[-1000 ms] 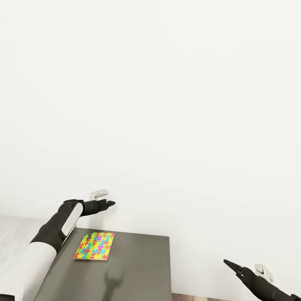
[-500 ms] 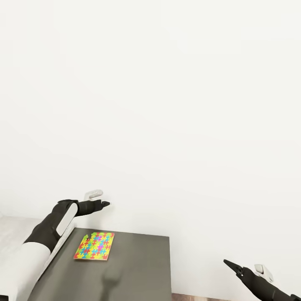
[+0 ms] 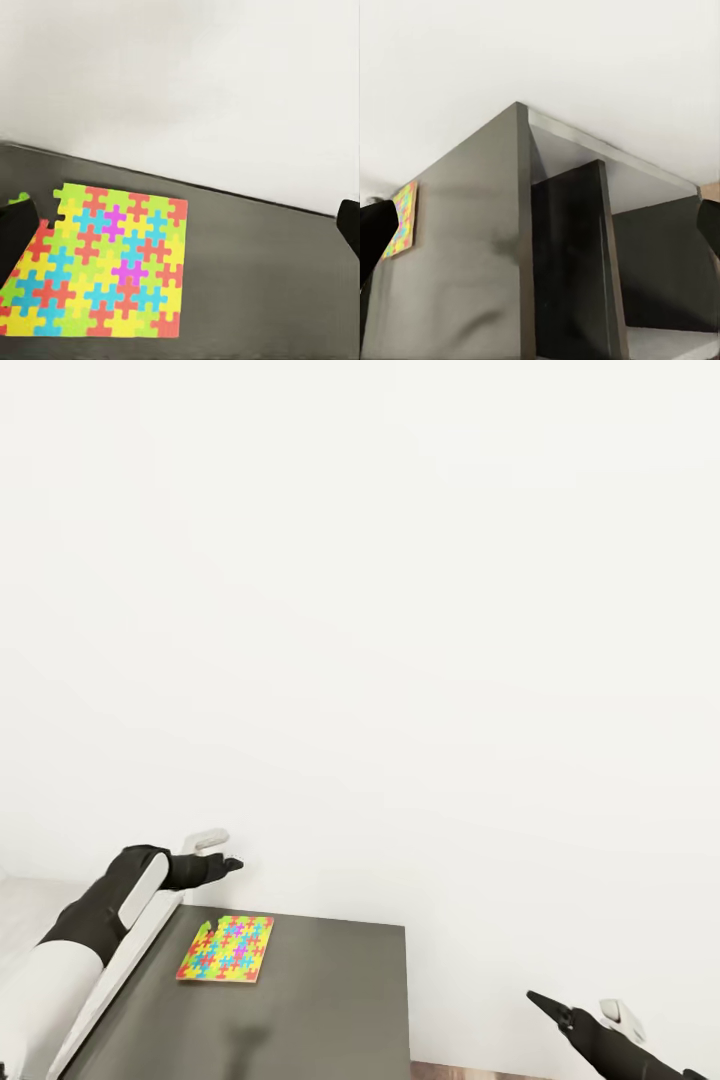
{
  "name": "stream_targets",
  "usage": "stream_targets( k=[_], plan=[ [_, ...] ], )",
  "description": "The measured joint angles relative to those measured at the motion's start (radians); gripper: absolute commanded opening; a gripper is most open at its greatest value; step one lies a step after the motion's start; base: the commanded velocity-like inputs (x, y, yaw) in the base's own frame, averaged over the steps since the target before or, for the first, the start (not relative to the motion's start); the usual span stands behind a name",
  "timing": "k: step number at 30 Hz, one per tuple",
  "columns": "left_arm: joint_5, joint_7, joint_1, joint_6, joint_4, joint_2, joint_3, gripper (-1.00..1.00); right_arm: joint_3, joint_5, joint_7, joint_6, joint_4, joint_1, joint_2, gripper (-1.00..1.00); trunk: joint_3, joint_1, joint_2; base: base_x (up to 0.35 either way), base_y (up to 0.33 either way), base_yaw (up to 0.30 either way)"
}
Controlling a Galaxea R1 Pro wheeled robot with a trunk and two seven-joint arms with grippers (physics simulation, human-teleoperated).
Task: Put all the toys in the child's room - the three board games (two on the bed and one on the table), the two jigsaw puzzles on the table, and the tennis ball on the table - inside the toy box on the table in the child's room.
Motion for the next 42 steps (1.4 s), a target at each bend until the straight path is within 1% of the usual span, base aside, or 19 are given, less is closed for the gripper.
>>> stream_targets(
  k=[1,3,4,5,6,7,10,11,13,21,36,42],
  plan=[
    [-0.006,0.0,-0.001,0.002,0.015,0.003,0.0,1.0,0.003,0.0,0.0,-0.009,0.001,0.0,0.0,1.0,0.0,0.0,0.0,0.0,0.0,0.0],
    [-0.05,0.001,-0.017,0.005,0.069,0.016,0.001,1.0,0.01,0.0,0.0,-0.037,0.003,0.0,0.0,1.0,0.0,0.0,0.0,0.0,0.0,0.0],
    [-0.063,0.001,-0.025,0.006,0.081,0.018,0.001,1.0,0.011,0.0,0.0,-0.042,0.004,0.0,0.0,1.0,0.0,0.0,0.0,0.0,0.0,0.0],
    [-0.089,0.0,-0.04,0.006,0.099,0.021,0.002,1.0,0.012,0.0,0.0,-0.048,0.004,0.0,0.0,1.0,0.0,0.0,0.0,0.0,0.0,0.0],
    [-0.102,0.0,-0.046,0.005,0.108,0.022,0.002,1.0,0.013,0.0,0.0,-0.051,0.005,0.0,-0.001,1.0,0.0,0.0,0.0,0.0,0.0,0.0],
    [-0.126,0.0,-0.056,0.004,0.122,0.023,0.002,1.0,0.013,0.0,0.0,-0.054,0.005,0.0,0.0,1.0,0.0,0.0,0.0,0.0,0.0,0.0],
    [-0.157,-0.001,-0.065,0.002,0.141,0.023,0.004,1.0,0.014,0.0,0.0,-0.058,0.012,0.0,0.0,1.0,0.0,0.0,0.0,0.0,0.0,0.0],
    [-0.171,-0.002,-0.068,0.001,0.149,0.024,0.004,1.0,0.014,0.001,0.0,-0.059,0.02,0.0,-0.001,1.0,0.0,0.0,0.0,0.0,0.0,0.0],
    [-0.188,-0.004,-0.073,-0.001,0.158,0.025,0.004,1.0,0.013,0.003,-0.001,-0.061,0.046,-0.001,0.0,1.0,0.0,0.0,0.0,0.0,0.0,0.0],
    [-0.196,-0.004,-0.076,-0.006,0.162,0.026,0.004,1.0,0.011,0.003,-0.001,-0.063,0.069,-0.001,0.0,1.0,0.0,0.0,0.0,0.0,0.0,0.0],
    [-0.197,-0.003,-0.076,-0.012,0.163,0.024,0.001,1.0,0.012,0.003,-0.001,-0.065,0.073,-0.001,0.0,1.0,0.0,0.0,0.0,0.0,0.0,0.0],
    [-0.198,-0.004,-0.076,-0.045,0.165,0.022,0.001,1.0,0.012,0.004,-0.001,-0.065,0.073,-0.001,0.0,1.0,0.0,0.0,0.0,0.0,0.0,0.0]
  ],
)
